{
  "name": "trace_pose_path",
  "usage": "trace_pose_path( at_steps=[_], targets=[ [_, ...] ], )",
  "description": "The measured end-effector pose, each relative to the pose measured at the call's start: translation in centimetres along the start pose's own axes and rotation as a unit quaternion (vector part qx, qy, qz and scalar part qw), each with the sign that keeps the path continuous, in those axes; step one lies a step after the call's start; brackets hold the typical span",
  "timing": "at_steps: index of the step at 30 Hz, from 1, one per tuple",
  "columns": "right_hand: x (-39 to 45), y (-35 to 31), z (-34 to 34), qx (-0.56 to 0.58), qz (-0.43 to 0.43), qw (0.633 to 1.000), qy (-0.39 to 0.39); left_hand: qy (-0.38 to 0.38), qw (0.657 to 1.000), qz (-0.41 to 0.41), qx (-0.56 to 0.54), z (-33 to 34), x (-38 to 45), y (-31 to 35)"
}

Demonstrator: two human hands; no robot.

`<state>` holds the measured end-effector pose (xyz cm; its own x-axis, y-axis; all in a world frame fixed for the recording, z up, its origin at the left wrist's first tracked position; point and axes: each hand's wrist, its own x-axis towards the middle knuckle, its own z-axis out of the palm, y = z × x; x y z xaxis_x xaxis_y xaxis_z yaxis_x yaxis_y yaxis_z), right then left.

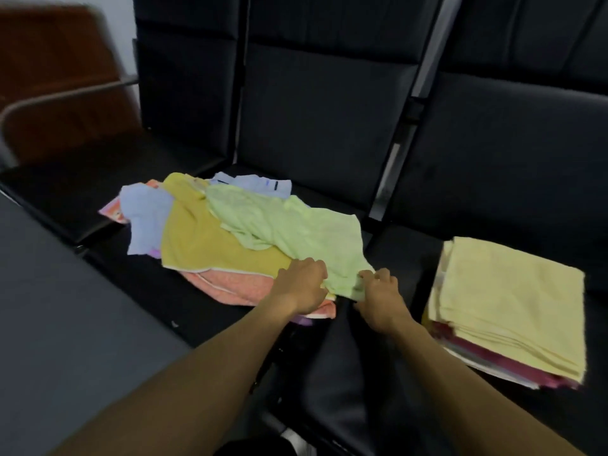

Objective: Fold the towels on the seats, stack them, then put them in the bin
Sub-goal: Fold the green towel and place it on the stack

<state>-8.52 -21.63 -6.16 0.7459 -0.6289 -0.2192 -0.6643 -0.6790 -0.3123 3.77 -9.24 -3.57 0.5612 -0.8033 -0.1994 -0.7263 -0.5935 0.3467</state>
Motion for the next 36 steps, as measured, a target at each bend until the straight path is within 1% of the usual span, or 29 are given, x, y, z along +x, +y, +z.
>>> trace_pose_path(
  at_steps=[2, 3, 6, 10, 14, 16, 18, 21, 24, 29, 32, 34, 36],
  targets=[
    [0.3, 0.1, 0.6, -0.022, -0.004, 0.999, 0.046, 0.004, 1.000, 0.000, -0.016, 0.7, 0.0, -0.1],
    [0.4, 0.2, 0.6, -0.014, -0.003, 0.998, 0.059, 0.009, 1.000, 0.004, -0.007, 1.0, 0.0, 0.2],
    [-0.2, 0.1, -0.3, 0.070, -0.003, 0.994, 0.083, 0.041, 0.998, 0.028, 0.028, 1.5, -0.2, 1.5],
    [-3.5, 0.5, -3.5, 0.171, -0.030, 0.972, 0.158, 0.092, 0.993, 0.067, -0.016, 1.1, -1.5, 4.7],
    [-8.6, 3.1, -7.1, 0.171, -0.041, 0.963, 0.204, 0.179, 0.976, 0.102, -0.067, 0.8, -4.2, 9.2],
    [-11.4, 4.7, -8.6, 0.169, -0.041, 0.959, 0.222, 0.199, 0.969, 0.122, -0.075, 1.1, -5.7, 11.8],
    [-14.2, 6.6, -10.0, 0.178, -0.027, 0.954, 0.239, 0.199, 0.964, 0.153, -0.088, 1.6, -7.2, 14.8],
    [-18.2, 9.9, -11.3, 0.215, 0.010, 0.940, 0.263, 0.178, 0.956, 0.198, -0.127, 2.6, -9.1, 19.4],
    [-21.2, 13.3, -11.3, 0.266, 0.054, 0.917, 0.293, 0.145, 0.957, 0.177, -0.176, 4.3, -10.0, 22.6],
    [-21.9, 16.9, -7.9, 0.328, 0.116, 0.892, 0.287, 0.114, 0.957, 0.134, -0.230, 8.0, -9.0, 23.6],
    [-20.9, 18.0, -5.8, 0.348, 0.130, 0.883, 0.286, 0.097, 0.953, 0.117, -0.262, 9.7, -7.8, 23.4],
    [-20.0, 18.1, -5.4, 0.373, 0.130, 0.876, 0.277, 0.083, 0.950, 0.126, -0.275, 9.9, -7.3, 23.5],
    [-19.0, 18.0, -5.5, 0.397, 0.132, 0.866, 0.274, 0.062, 0.946, 0.157, -0.278, 9.8, -7.0, 23.9]
  ],
)
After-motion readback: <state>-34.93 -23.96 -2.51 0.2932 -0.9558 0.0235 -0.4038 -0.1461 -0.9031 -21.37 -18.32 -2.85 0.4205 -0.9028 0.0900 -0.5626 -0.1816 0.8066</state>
